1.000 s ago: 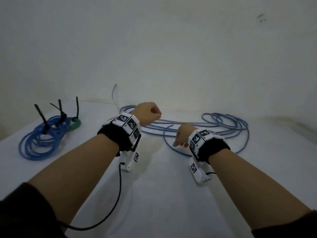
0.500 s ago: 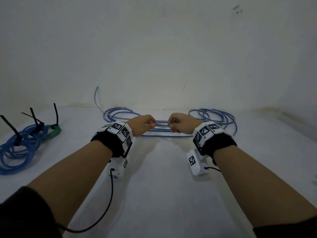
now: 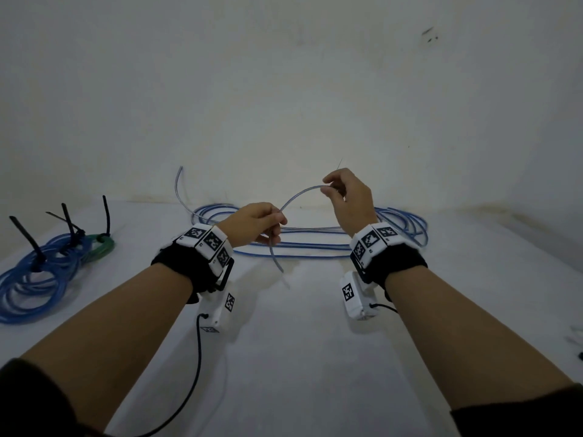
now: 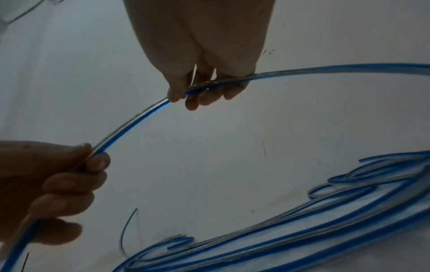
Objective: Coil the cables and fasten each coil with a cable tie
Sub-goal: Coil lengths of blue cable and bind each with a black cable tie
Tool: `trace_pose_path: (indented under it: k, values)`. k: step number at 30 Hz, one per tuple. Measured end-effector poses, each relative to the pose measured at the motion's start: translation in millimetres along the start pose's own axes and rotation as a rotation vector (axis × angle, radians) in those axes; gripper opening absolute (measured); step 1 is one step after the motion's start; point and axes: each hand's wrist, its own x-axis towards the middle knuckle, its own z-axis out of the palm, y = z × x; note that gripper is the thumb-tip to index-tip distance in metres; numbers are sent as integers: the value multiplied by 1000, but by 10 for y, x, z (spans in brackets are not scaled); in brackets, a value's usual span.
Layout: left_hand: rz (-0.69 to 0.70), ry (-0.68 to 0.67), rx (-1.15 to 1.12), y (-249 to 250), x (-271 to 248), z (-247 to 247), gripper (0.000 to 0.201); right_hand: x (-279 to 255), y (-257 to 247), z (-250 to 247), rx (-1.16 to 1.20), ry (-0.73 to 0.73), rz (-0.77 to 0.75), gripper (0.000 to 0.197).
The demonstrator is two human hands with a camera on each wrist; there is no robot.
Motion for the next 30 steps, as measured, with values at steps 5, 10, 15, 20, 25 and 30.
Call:
trace_pose_path:
  k: [5, 10, 15, 20, 25, 30]
  values:
    - [-68, -122, -58, 49, -81, -64, 20, 36, -52, 71, 45, 119, 28, 22]
    - [-58, -74, -270, 139, -175, -99, 26, 61, -58, 82, -4, 212, 101, 14]
    - [91, 80, -382, 291, -150, -97, 25, 0, -84, 179, -227, 99, 175, 19]
    - [169, 169, -615, 403, -60, -110, 28, -84, -160, 309, -215, -220, 141, 25]
    - [326, 404, -144, 381, 3, -83, 25, -201, -273, 379, -22, -364, 185, 23]
    - [415, 495, 261, 278, 40, -111, 23, -286, -404, 388, 80, -437, 160, 12]
